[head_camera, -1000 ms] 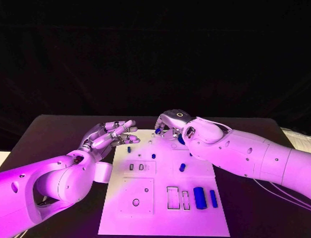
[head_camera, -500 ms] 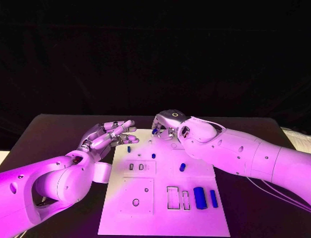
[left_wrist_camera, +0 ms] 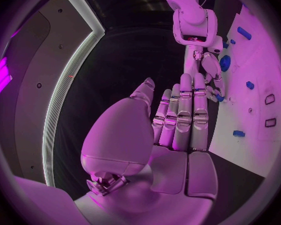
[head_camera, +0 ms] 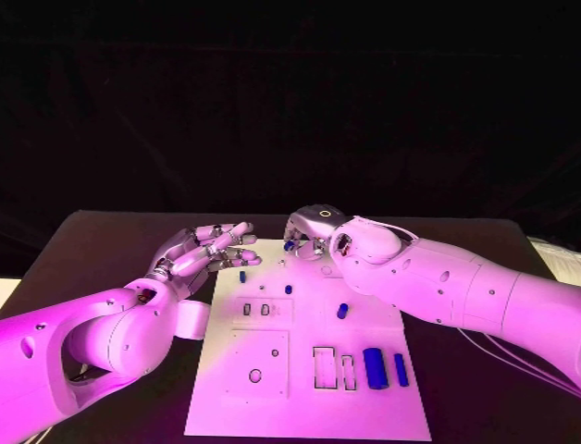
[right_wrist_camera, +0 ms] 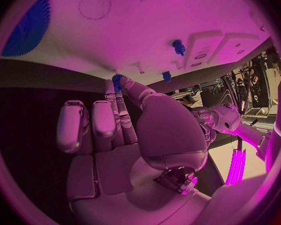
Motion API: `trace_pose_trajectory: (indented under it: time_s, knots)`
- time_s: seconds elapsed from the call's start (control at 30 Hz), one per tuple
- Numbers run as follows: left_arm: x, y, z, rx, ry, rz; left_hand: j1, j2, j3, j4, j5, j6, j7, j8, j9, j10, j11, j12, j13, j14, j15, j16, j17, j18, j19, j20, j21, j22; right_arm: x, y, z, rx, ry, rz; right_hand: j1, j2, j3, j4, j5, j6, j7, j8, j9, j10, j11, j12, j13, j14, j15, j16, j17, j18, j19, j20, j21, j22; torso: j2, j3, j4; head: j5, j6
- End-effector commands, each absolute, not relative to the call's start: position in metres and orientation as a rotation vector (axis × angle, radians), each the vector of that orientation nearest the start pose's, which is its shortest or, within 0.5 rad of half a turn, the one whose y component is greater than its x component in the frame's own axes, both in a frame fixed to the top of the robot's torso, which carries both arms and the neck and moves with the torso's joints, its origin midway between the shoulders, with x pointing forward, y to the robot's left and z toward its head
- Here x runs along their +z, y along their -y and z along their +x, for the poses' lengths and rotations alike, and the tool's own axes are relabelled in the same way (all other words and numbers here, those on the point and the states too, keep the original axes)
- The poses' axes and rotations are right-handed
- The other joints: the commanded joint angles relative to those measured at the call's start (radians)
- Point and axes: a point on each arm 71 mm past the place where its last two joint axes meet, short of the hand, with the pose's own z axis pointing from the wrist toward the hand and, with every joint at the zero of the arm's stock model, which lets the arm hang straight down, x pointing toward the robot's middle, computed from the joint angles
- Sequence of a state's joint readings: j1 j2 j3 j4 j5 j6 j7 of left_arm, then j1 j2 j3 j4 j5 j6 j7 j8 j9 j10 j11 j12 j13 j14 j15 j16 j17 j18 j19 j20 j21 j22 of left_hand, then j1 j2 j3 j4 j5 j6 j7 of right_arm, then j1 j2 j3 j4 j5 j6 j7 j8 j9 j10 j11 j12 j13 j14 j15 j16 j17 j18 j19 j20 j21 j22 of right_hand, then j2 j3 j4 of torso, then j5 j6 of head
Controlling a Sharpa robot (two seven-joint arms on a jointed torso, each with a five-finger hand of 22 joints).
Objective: Assemble the parts on the task board
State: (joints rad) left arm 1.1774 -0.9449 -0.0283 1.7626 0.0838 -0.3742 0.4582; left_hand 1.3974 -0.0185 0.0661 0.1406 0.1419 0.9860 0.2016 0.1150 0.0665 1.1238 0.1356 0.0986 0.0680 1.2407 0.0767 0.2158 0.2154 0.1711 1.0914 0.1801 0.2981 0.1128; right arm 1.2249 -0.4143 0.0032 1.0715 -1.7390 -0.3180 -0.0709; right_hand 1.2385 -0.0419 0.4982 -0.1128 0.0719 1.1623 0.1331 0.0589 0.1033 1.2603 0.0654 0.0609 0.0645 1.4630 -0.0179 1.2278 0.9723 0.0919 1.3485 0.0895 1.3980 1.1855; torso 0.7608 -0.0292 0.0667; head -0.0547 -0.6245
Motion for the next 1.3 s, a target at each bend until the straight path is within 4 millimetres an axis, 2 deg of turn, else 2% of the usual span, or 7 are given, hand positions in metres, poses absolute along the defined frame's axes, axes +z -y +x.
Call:
trace_pose_trajectory:
  time_s: [0.03, 0.33, 0.8, 1.1, 1.2, 1.27, 1.3]
  knots:
    - [-0.162, -0.192, 0.441, -1.695, -1.374, -1.178, -0.001, -0.003, -0.002, -0.006, -0.007, -0.002, 0.005, -0.004, -0.001, -0.002, 0.006, -0.003, -0.001, -0.002, 0.002, -0.005, 0.001, 0.011, 0.001, 0.004, -0.004, -0.001, -0.18, 0.096, 0.558, 0.489, -1.52, -0.44, 0.0, -0.015, 0.0, 0.008, -0.005, 0.001, -0.001, 0.004, 0.0, -0.007, 0.002, 0.0, -0.001, 0.025, 0.003, -0.002, -0.003, -0.011, 0.001, 0.003, 0.003, -0.002, 0.001, -0.0002, 0.0002, -0.001, 0.001]
    - [-0.162, -0.192, 0.442, -1.694, -1.374, -1.179, -0.001, -0.003, -0.002, -0.006, -0.007, -0.002, 0.005, -0.004, -0.001, -0.002, 0.006, -0.003, -0.001, -0.002, 0.002, -0.005, 0.001, 0.011, 0.001, 0.004, -0.004, -0.001, -0.18, 0.095, 0.56, 0.497, -1.51, -0.426, -0.042, -0.102, -0.067, 0.05, -0.023, -0.121, 0.035, 0.002, -0.03, -0.149, 0.04, -0.002, -0.004, -0.003, 0.036, -0.065, -0.101, 0.004, -0.053, 0.023, -0.037, -0.078, 0.001, -0.0003, 0.0005, 0.001, 0.001]
    - [-0.162, -0.193, 0.442, -1.69, -1.375, -1.181, -0.001, -0.003, -0.002, -0.006, -0.007, -0.002, 0.005, -0.004, -0.001, -0.002, 0.006, -0.003, -0.001, -0.002, 0.002, -0.005, 0.001, 0.011, 0.001, 0.004, -0.004, -0.001, -0.176, 0.105, 0.556, 0.514, -1.477, -0.398, -0.005, -0.084, -0.108, 0.071, -0.02, -0.125, 0.038, 0.005, -0.033, -0.147, 0.041, 0.008, 0.001, 0.0, 0.038, -0.064, -0.103, 0.004, -0.052, 0.031, -0.038, -0.075, 0.001, 0.001, -0.0021, 0.0, 0.003]
    - [-0.162, -0.196, 0.442, -1.684, -1.375, -1.184, -0.001, -0.003, -0.002, -0.007, -0.007, -0.002, 0.005, -0.005, -0.001, -0.002, 0.006, -0.004, -0.001, -0.003, 0.002, -0.006, 0.002, 0.011, 0.0, 0.004, -0.005, -0.002, -0.156, 0.162, 0.545, 0.529, -1.564, -0.169, 0.032, -0.091, -0.109, 0.075, 0.007, -0.123, 0.005, 0.003, -0.035, 0.146, -0.021, 0.147, 0.078, 0.018, -0.01, -0.019, -0.04, -0.007, -0.009, 0.0, -0.004, -0.012, -0.003, 0.0001, -0.0183, 0.005, 0.01]
    - [-0.162, -0.197, 0.442, -1.683, -1.374, -1.184, -0.001, -0.003, -0.002, -0.007, -0.007, -0.002, 0.005, -0.005, -0.001, -0.002, 0.006, -0.005, -0.001, -0.003, 0.002, -0.007, 0.002, 0.011, 0.0, 0.004, -0.005, -0.002, -0.152, 0.184, 0.542, 0.52, -1.639, -0.081, 0.022, -0.122, -0.154, 0.088, 0.017, -0.146, -0.011, 0.005, -0.036, 0.221, -0.037, 0.24, 0.167, 0.045, -0.028, 0.07, 0.099, -0.021, 0.031, -0.022, 0.027, 0.05, -0.004, 0.0012, -0.0236, 0.006, 0.012]
    - [-0.162, -0.198, 0.442, -1.682, -1.373, -1.184, -0.001, -0.003, -0.002, -0.007, -0.007, -0.002, 0.005, -0.005, -0.001, -0.002, 0.006, -0.005, -0.001, -0.003, 0.002, -0.007, 0.002, 0.011, 0.0, 0.004, -0.005, -0.002, -0.152, 0.195, 0.541, 0.51, -1.679, -0.044, 0.013, -0.133, -0.194, 0.101, 0.048, -0.157, -0.013, 0.006, -0.035, 0.244, -0.039, 0.525, 0.467, 0.057, -0.029, 0.127, 0.192, -0.028, 0.051, -0.027, 0.044, 0.085, -0.005, 0.0021, -0.0267, 0.006, 0.013]
    - [-0.162, -0.198, 0.443, -1.682, -1.372, -1.184, -0.001, -0.003, -0.002, -0.007, -0.007, -0.002, 0.005, -0.005, -0.001, -0.002, 0.006, -0.005, -0.001, -0.003, 0.002, -0.007, 0.002, 0.011, 0.0, 0.004, -0.005, -0.002, -0.152, 0.2, 0.54, 0.504, -1.695, -0.031, 0.077, -0.104, -0.293, 0.121, 0.093, -0.168, -0.019, 0.021, -0.027, 0.114, -0.04, 0.782, 0.785, 0.055, -0.034, 0.182, 0.263, -0.034, 0.065, -0.025, 0.063, 0.111, -0.005, 0.0024, -0.0274, 0.007, 0.013]
